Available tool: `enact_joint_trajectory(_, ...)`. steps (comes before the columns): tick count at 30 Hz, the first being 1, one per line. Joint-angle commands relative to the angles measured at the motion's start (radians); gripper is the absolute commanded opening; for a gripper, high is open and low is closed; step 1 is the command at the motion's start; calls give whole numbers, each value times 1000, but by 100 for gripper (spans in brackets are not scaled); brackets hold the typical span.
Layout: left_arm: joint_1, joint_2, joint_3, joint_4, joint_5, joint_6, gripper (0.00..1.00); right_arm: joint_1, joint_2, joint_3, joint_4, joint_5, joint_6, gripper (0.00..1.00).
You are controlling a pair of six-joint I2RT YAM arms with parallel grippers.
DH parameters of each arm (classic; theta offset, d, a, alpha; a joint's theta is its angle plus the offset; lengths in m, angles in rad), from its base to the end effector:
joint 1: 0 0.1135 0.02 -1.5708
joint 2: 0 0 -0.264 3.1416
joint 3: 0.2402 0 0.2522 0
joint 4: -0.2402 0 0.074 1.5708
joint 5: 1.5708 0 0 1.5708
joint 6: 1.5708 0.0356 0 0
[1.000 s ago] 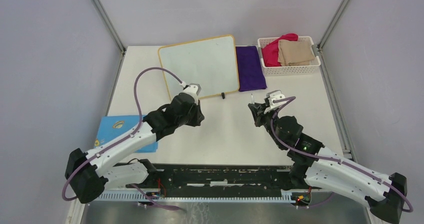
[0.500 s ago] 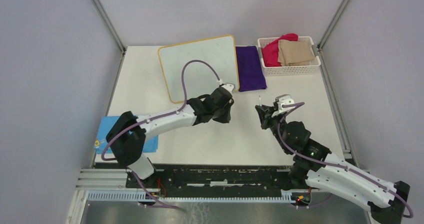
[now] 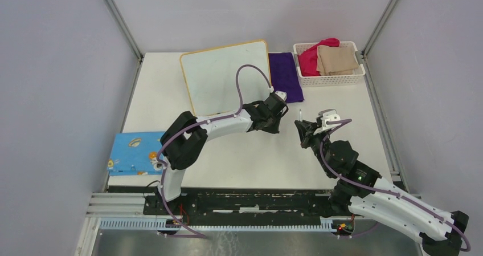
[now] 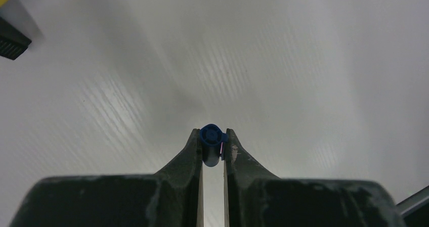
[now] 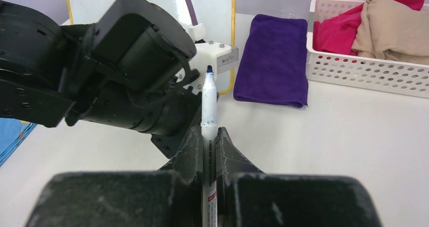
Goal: Write a sentence on the whiteboard
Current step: Place the pen cap at the center of the board.
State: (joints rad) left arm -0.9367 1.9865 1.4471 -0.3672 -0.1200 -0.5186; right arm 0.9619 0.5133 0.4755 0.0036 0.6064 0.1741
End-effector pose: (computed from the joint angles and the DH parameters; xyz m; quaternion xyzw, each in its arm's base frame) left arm 0.2612 -0.3479 0.1946 0.1767 0.9272 -0.1741 0.2807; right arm 0.0969 0.1035 0.2903 -0.0718 0.7134 0.1758 0.6746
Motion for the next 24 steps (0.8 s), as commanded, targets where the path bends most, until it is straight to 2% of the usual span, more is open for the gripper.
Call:
enact_joint_trajectory(1, -17, 51, 93, -2, 8, 0, 2, 0, -16, 20, 1, 46, -17, 0)
enact_joint_trajectory(15, -45, 150, 137, -30, 3, 19, 8, 0, -7, 54, -1, 64, -42, 0)
enact_joint_trajectory(24, -45, 162, 137, -54, -23, 15, 21, 0, -5, 56, -1, 75, -53, 0)
